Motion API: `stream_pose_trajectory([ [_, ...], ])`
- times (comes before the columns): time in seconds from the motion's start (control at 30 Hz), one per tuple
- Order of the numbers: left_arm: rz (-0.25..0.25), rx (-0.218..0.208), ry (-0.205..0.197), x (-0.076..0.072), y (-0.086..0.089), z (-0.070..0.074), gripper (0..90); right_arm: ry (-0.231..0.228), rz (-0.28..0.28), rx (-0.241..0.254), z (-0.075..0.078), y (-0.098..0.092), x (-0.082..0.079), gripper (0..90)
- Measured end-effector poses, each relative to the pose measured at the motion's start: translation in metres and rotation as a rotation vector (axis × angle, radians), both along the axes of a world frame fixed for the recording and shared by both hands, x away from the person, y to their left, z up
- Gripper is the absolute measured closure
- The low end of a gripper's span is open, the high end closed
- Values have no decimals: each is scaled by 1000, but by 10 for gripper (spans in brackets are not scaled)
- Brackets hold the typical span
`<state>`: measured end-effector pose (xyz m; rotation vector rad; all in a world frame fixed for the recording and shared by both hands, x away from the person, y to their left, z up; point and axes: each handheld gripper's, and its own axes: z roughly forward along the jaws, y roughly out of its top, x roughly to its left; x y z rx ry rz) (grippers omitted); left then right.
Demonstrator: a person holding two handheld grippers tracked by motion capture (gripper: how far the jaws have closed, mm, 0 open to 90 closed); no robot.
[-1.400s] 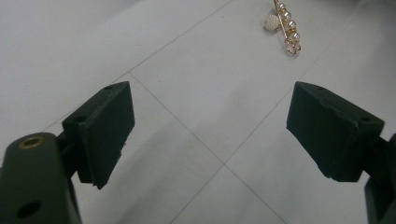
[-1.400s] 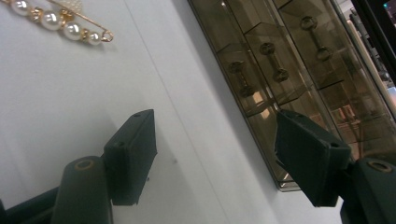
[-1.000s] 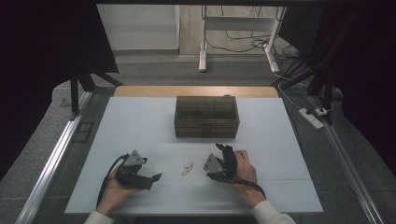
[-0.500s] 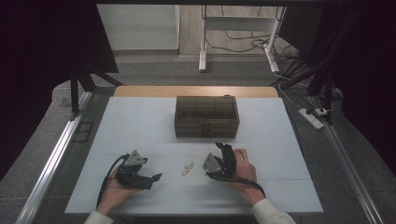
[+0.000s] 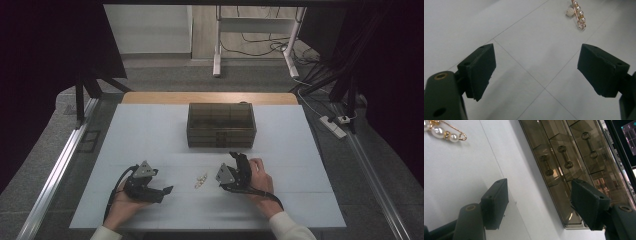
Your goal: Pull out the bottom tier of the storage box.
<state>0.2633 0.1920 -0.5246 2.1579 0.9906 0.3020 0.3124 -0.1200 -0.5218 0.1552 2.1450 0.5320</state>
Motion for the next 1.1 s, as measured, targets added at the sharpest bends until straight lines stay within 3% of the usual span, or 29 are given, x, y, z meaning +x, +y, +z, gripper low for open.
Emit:
stream_pose_trajectory([
  [0.47, -3, 2, -2, 0, -1, 1, 151, -25, -1, 13, 1, 6, 9, 320],
  [0.57, -2, 2, -2, 0, 0, 1, 151, -29, 7, -12, 1, 6, 10, 324],
  [1.1, -2, 3, -3, 0, 0, 1, 151, -48, 8, -28, -1, 10, 17, 332],
])
